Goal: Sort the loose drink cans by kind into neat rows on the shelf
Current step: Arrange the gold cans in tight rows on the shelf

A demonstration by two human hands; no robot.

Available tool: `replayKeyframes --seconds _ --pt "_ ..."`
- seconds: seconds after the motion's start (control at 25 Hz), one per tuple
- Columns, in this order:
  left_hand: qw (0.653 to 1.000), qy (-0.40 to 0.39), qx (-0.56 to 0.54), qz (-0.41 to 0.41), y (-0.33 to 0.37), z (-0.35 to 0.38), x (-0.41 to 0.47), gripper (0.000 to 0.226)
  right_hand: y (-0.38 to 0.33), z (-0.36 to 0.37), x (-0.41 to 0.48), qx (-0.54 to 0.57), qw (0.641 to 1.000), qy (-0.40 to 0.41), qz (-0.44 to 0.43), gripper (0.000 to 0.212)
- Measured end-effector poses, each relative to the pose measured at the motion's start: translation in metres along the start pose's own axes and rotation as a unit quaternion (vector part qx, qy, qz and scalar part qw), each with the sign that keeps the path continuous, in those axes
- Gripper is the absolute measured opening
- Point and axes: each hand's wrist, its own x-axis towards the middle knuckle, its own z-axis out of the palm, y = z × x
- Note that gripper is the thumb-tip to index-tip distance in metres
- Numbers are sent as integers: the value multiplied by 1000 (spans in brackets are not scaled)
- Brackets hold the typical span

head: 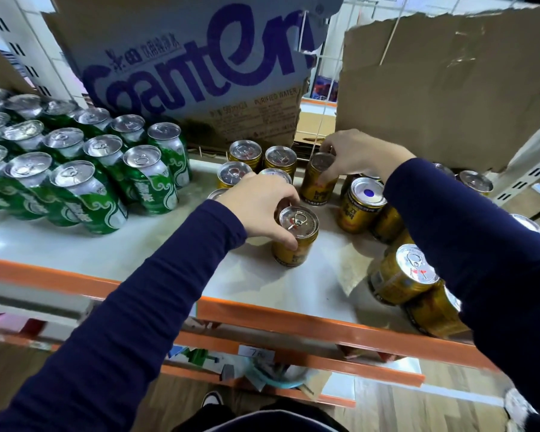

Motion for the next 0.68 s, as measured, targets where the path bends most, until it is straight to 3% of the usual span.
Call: replayKeyframes --seconds 0.4,0.56,0.68 --pt "999 -14 0 50 3 6 7 70 -8 1 -8 40 999 9 -27 54" --pt "995 -40 37 78 7 -5 25 66 13 4 -38 35 992 117 -12 42" --pt "996 -6 31 85 9 -18 42 62 34 16 -67 5 990 141 16 32"
